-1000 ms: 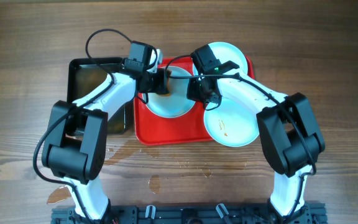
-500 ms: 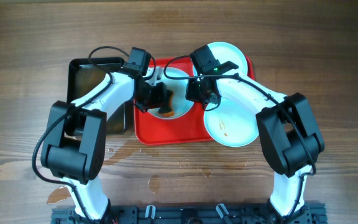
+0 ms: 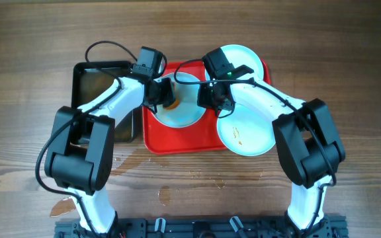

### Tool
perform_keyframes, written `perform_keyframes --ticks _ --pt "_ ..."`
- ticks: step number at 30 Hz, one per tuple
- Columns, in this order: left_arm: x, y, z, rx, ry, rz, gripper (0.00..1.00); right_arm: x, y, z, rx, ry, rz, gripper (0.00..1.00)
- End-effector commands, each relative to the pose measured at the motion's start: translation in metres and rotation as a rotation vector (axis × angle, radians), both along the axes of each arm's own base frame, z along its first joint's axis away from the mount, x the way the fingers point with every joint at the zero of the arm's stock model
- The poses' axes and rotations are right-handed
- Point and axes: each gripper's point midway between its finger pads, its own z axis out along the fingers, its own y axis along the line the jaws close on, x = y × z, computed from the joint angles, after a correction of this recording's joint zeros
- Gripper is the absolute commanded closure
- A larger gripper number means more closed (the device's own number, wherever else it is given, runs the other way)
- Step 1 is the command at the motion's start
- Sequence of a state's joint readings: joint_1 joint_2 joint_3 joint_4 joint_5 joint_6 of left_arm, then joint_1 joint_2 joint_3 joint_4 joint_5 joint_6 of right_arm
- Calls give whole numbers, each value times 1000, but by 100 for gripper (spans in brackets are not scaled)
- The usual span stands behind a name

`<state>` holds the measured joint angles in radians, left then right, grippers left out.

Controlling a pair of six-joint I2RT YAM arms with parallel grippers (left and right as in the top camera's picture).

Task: Clean dirty plates on tray and stack at the side
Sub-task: 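Scrub the plate surface with the sponge while right gripper holds the plate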

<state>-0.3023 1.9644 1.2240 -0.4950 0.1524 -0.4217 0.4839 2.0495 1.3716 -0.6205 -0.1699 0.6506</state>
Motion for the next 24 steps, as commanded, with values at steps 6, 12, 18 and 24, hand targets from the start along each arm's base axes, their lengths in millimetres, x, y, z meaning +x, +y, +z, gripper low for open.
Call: perform_keyframes --ticks 6,12,18,24 --pt "-67 -48 8 -341 335 -43 96 1 -2 1 0 -2 -11 96" --pt "-28 -60 20 -416 158 -79 96 1 -2 1 -1 -2 -11 96" --pt "25 4 1 -8 -84 85 96 1 -2 1 -1 -2 -10 96" --pt "-31 13 -16 29 161 117 96 1 -2 1 -1 -3 -10 95"
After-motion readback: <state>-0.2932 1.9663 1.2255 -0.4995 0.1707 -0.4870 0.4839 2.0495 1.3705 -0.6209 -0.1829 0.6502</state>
